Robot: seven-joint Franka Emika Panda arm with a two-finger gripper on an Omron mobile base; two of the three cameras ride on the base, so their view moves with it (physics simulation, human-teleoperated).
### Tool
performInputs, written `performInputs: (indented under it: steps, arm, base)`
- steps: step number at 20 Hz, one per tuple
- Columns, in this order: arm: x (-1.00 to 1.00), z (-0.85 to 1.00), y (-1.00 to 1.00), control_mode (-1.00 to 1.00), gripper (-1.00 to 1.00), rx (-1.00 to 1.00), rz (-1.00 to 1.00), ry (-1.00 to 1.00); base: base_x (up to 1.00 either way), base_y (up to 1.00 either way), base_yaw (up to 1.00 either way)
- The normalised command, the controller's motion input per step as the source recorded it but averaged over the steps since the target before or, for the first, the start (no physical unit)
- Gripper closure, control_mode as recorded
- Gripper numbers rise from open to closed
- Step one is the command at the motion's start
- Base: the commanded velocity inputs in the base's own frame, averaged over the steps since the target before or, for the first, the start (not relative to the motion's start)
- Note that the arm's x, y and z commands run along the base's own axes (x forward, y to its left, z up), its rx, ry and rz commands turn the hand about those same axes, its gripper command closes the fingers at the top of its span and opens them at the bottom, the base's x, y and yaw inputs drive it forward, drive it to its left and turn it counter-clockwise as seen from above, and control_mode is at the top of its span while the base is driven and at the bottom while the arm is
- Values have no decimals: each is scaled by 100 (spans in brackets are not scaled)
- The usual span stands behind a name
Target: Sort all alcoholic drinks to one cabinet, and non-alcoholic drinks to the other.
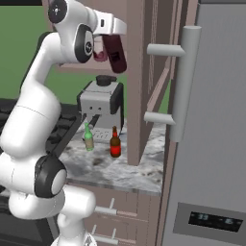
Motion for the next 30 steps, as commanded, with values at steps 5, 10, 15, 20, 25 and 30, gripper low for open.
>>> performInputs:
  steps: [5, 10, 15, 20, 25, 30]
  arm:
    - [35, -1, -4, -100, 100, 0, 0, 0]
    - [37, -1, -8, -100, 100, 0, 0, 0]
    - [36, -2, -9, -100, 100, 0, 0, 0]
    - [35, -2, -9, -100, 100, 0, 0, 0]
    - [32, -5, -8, -100, 100, 0, 0, 0]
    - [28, -7, -8, -100, 100, 0, 0, 0]
  base:
    - [0, 0, 0]
    - [0, 0, 0]
    - [0, 0, 0]
    - [0, 0, 0]
    - [0, 0, 0]
    - [0, 0, 0]
